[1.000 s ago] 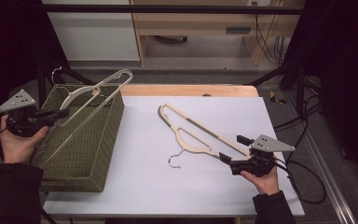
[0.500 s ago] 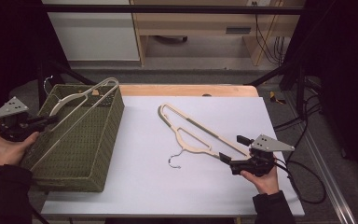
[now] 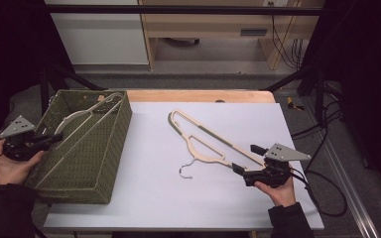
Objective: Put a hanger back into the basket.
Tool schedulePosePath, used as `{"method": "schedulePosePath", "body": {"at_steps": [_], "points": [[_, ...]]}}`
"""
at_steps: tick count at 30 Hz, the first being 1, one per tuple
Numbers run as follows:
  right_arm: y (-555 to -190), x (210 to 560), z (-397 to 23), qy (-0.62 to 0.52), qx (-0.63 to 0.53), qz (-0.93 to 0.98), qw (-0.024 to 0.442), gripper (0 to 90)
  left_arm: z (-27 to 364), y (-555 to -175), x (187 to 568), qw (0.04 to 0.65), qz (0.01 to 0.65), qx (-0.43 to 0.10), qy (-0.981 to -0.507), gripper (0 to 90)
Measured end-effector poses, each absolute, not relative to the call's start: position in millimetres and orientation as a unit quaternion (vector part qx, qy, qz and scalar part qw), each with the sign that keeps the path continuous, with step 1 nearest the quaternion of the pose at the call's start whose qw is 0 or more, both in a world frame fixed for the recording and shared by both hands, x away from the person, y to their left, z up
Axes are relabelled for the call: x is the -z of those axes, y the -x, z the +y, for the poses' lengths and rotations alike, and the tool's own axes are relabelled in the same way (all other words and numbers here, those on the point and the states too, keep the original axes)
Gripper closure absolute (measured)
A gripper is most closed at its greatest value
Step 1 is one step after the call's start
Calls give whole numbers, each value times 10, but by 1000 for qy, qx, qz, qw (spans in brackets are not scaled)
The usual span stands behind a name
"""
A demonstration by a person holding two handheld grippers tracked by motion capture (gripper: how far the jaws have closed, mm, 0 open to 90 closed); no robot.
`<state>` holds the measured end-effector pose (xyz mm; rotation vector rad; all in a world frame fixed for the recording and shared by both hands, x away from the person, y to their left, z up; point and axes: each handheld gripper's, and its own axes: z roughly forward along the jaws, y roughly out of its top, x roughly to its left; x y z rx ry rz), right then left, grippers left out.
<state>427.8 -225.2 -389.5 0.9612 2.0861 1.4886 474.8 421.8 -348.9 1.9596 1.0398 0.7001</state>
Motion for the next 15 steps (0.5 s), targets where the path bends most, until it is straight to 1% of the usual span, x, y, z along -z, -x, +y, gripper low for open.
{"method": "schedulePosePath", "body": {"at_steps": [8,15], "points": [[-4278,3900,-2242,-344,-533,746,200,87,4000,-4750,3719,358,417,-287,-785,849],[-4278,3905,-2236,-343,-532,748,198,87,3797,-4797,3877,320,414,-272,-808,817]]}}
